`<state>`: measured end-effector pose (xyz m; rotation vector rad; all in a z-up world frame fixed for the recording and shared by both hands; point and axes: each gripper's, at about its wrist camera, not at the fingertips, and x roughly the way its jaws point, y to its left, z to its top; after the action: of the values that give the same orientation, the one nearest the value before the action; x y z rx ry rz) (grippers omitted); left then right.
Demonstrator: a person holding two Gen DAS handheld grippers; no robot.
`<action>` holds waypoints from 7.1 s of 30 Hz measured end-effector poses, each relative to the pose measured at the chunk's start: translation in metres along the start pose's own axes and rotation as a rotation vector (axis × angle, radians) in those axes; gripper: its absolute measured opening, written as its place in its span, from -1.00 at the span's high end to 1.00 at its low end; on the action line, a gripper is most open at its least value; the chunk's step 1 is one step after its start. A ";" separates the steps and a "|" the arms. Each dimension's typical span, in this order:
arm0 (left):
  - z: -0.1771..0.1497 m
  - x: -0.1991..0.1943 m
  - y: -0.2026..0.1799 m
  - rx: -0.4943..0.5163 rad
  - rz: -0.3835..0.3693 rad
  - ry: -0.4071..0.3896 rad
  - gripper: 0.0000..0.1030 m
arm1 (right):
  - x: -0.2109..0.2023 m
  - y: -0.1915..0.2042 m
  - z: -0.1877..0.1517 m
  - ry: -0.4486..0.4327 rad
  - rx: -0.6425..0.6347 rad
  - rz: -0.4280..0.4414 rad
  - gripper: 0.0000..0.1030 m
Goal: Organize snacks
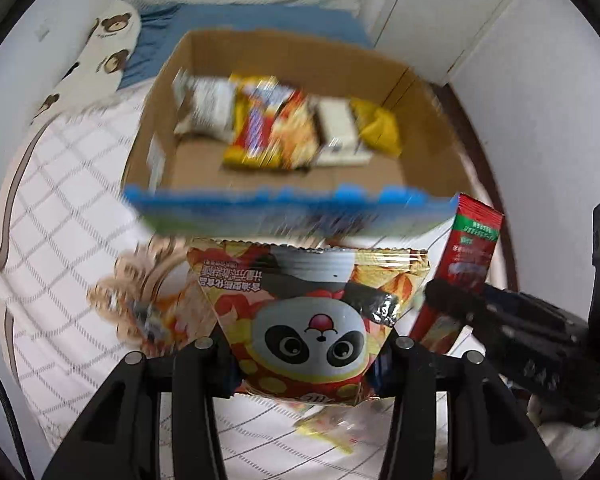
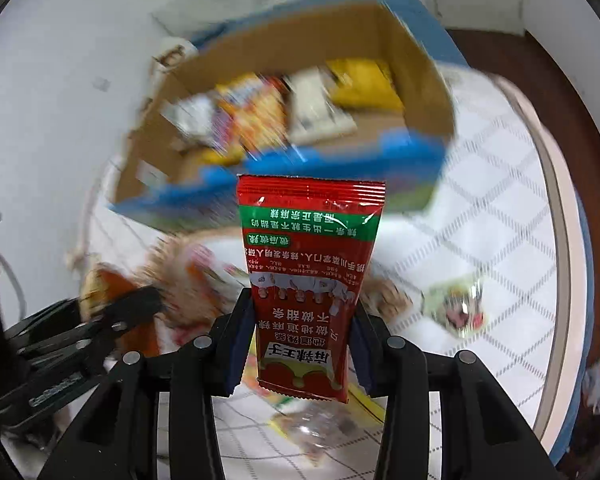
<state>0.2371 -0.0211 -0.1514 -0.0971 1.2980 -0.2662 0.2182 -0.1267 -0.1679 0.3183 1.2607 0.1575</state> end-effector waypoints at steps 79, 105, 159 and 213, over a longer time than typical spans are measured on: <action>0.065 -0.053 0.001 0.017 0.162 -0.318 -0.74 | -0.054 0.037 0.069 -0.164 -0.118 -0.203 -0.85; -0.094 0.188 0.068 -0.472 -0.118 0.447 -0.68 | 0.066 -0.068 -0.154 0.205 0.382 -0.042 -0.48; -0.080 0.066 0.060 -0.028 0.024 0.199 0.12 | 0.072 0.011 -0.082 0.207 -0.003 -0.062 0.24; 0.131 0.082 0.075 -0.094 0.181 0.116 -0.51 | 0.083 0.032 0.126 0.137 -0.032 -0.167 -0.88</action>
<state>0.3937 0.0207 -0.2091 -0.0435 1.4252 -0.0566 0.3652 -0.0908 -0.1989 0.1759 1.4124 0.0574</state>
